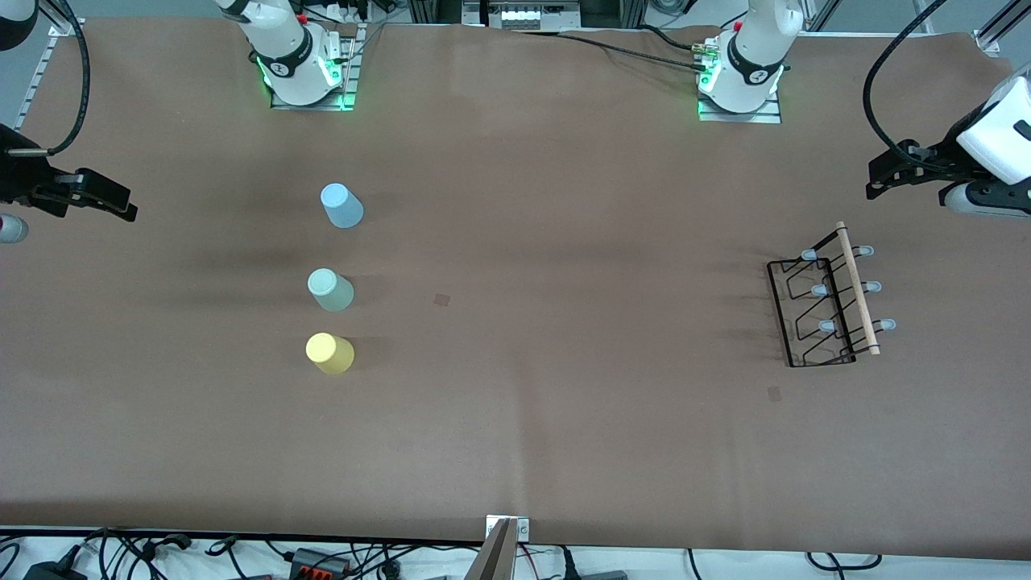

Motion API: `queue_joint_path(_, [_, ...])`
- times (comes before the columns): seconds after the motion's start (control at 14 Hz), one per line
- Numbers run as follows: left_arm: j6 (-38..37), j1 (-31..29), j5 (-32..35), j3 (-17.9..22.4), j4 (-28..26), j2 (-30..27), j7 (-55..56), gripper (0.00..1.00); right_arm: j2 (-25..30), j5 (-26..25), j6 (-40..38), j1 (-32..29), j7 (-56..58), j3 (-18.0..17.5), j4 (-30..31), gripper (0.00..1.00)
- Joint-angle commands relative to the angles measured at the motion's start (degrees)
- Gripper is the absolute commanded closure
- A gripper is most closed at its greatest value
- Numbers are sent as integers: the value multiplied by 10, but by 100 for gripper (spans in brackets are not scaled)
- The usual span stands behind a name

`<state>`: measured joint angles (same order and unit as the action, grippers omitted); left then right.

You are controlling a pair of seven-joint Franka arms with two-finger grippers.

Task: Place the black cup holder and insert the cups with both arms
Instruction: 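Move the right gripper toward the teal cup while the left gripper reaches the rack, then grasp the teal cup with the right gripper while the left gripper grasps the rack handle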

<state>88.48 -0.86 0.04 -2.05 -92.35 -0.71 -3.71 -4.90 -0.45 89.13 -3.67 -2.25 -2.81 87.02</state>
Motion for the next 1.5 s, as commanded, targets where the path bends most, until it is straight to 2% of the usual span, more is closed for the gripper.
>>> queue_joint_path(0.0, [6,-1,13,-4,-12,-12,5,0,8,-3,-6,-2,7,-1,2,0])
queue_joint_path(0.21, [4,-1,13,-4,-12,-12,5,0,5,1,-1,-1,9,-2,25,0])
queue_joint_path(0.43, [-1,-1,13,-5,-12,-14,5,0,0,1,41,2,11,-6,92,0])
queue_joint_path(0.57, [-1,3,13,-7,-11,-15,5,0,-4,23,132,4,11,-7,160,0])
queue_joint_path(0.79, [0,2,13,-18,-10,-13,12,0,-8,26,290,34,11,-12,270,0])
queue_joint_path(0.86, [0,2,13,-17,-9,-9,11,0,-10,26,336,36,10,-24,305,0])
queue_joint_path(1.0, [-38,-2,13,-16,1,10,10,0,-18,24,425,36,10,-31,362,0])
queue_joint_path(1.21, [-101,-25,17,-5,-4,50,14,0,-48,25,474,48,5,-32,380,0])
queue_joint_path(1.36, [-78,-44,37,-5,-6,94,20,0,-60,25,492,50,-2,-32,380,0])
queue_joint_path(1.43, [-31,-54,60,-5,-15,102,12,0,-68,25,511,60,-6,-32,380,0])
